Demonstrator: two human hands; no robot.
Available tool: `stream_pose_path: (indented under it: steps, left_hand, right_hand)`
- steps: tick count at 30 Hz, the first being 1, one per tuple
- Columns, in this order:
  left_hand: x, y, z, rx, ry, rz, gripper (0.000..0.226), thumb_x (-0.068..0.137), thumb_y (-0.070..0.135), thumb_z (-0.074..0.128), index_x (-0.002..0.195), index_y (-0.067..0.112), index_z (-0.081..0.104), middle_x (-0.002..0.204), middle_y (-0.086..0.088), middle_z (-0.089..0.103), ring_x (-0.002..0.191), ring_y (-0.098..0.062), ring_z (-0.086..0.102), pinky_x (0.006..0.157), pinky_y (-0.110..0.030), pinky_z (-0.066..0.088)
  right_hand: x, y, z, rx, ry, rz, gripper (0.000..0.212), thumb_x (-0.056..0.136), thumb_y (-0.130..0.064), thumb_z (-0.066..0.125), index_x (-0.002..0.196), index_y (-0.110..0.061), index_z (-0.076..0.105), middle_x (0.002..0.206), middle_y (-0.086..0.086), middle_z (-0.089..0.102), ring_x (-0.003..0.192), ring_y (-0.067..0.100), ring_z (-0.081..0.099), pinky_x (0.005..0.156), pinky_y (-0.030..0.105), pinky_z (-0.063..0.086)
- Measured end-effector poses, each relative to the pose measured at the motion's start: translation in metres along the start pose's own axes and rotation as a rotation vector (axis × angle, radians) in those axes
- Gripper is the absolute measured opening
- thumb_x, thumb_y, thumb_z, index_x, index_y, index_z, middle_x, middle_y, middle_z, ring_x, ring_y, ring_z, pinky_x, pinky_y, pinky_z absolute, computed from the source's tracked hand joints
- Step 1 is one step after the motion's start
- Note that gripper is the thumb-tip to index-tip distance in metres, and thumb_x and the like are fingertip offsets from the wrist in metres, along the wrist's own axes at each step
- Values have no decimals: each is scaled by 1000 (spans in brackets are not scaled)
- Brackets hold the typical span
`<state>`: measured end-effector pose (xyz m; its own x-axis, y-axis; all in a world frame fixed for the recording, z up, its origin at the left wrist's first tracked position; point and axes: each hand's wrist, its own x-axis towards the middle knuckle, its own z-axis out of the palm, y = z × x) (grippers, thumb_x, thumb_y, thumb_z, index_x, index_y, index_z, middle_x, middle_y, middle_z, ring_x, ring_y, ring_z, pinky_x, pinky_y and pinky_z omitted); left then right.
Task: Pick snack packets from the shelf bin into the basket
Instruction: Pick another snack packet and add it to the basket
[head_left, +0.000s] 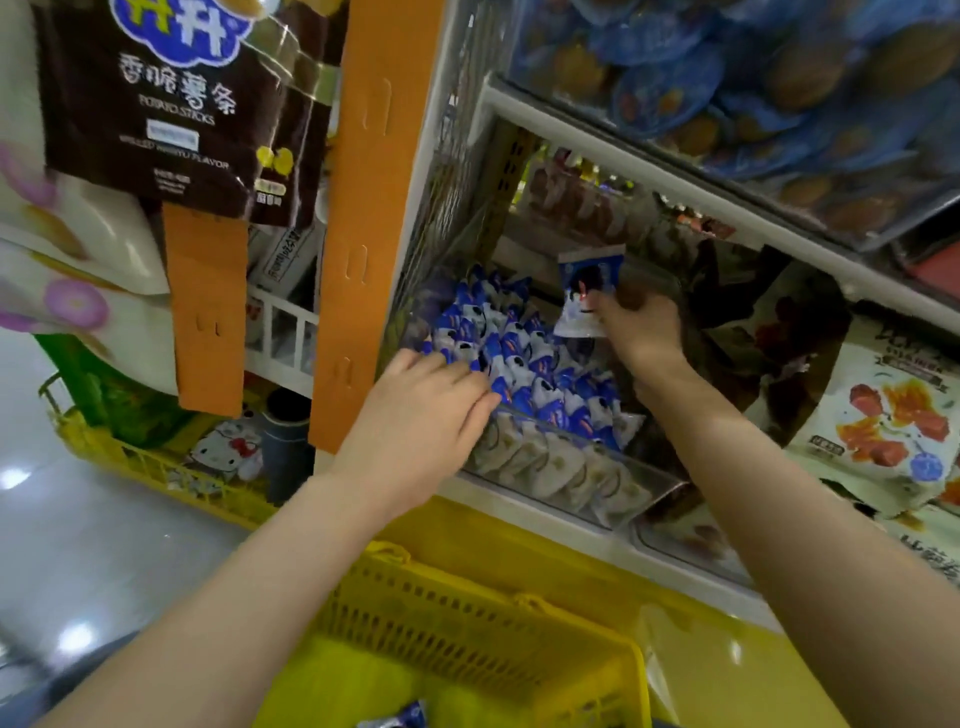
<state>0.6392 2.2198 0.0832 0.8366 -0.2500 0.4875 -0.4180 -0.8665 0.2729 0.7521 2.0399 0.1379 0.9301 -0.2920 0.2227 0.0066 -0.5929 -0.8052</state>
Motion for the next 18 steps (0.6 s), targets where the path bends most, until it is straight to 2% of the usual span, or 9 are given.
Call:
stream_pose_path:
  steps: [3, 6, 11, 13, 18]
  left_hand:
    - [1, -1, 3, 7, 59, 23, 43, 94, 32, 29, 85, 14, 66, 78, -1, 67, 73, -23, 57, 74, -36, 39]
    - [2, -4, 7, 12, 107, 53, 39, 94, 30, 32, 82, 15, 66, 75, 0, 66, 71, -21, 56, 72, -35, 42]
    - [2, -2, 13, -6, 151, 36, 37, 93, 28, 35, 79, 15, 66, 75, 0, 66, 71, -21, 56, 71, -36, 39]
    - [3, -2, 14, -19, 159, 30, 36, 92, 28, 36, 78, 15, 66, 75, 0, 66, 70, -20, 56, 70, -36, 40]
    - [4, -2, 15, -29, 157, 21, 36, 93, 28, 35, 79, 16, 66, 73, 2, 65, 70, -19, 53, 69, -34, 35]
  right_hand:
    - [43, 10, 15, -158, -84, 51, 42, 92, -31, 53, 125, -5, 51, 127, 16, 55, 114, 30, 53, 96, 36, 42]
    - [70, 14, 29, -215, -120, 1, 43, 92, -23, 56, 128, -2, 48, 132, 19, 51, 118, 32, 51, 99, 39, 42]
    - [88, 20, 43, -466, -156, -110, 41, 89, -23, 60, 124, -4, 52, 128, 17, 54, 115, 32, 52, 94, 36, 41]
    - [91, 22, 46, -544, -195, -165, 40, 89, -21, 61, 125, -6, 53, 128, 16, 54, 115, 31, 52, 96, 36, 40]
    - [92, 21, 54, -550, -270, -220, 37, 87, -20, 62, 122, -8, 55, 124, 15, 56, 111, 30, 53, 82, 29, 38]
